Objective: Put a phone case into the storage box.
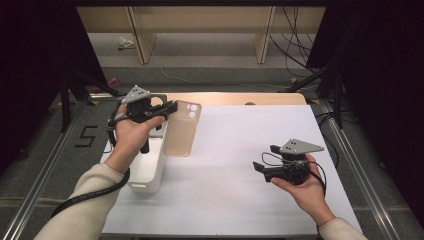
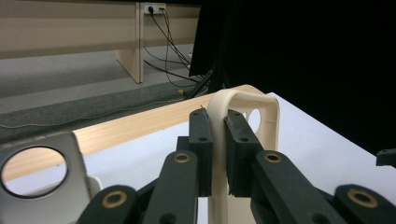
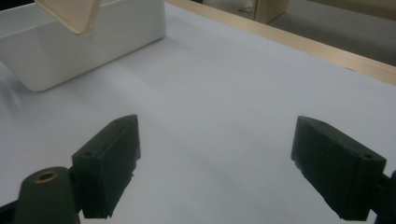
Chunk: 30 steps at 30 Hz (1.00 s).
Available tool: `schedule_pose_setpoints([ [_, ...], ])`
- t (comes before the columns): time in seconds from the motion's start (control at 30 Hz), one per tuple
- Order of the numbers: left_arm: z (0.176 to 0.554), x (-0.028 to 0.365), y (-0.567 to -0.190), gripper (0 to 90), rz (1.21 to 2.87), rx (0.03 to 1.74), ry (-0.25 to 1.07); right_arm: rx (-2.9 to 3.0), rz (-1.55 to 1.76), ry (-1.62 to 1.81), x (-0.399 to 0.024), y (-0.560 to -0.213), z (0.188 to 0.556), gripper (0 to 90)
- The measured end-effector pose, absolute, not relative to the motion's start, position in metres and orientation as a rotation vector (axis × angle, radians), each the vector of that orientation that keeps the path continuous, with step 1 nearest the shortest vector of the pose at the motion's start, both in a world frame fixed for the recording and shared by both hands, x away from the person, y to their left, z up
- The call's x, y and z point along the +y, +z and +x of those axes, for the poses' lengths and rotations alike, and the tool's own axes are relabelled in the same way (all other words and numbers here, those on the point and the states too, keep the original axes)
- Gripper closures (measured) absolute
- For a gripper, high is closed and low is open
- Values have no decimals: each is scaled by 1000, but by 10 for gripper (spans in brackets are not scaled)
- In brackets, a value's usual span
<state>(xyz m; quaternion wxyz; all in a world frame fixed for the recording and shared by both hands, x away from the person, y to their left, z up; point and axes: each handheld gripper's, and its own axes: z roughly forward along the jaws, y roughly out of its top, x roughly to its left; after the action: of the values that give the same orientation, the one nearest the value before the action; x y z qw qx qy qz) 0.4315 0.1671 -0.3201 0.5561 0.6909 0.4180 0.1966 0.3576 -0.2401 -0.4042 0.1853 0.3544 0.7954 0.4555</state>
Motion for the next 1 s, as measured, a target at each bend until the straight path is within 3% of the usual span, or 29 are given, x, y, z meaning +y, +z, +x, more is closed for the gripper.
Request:
schedule_pose_setpoints([
  [1.0,444,219,-316,824,1574,1028,547,2202,1091,1298,-260,-406,355,163],
])
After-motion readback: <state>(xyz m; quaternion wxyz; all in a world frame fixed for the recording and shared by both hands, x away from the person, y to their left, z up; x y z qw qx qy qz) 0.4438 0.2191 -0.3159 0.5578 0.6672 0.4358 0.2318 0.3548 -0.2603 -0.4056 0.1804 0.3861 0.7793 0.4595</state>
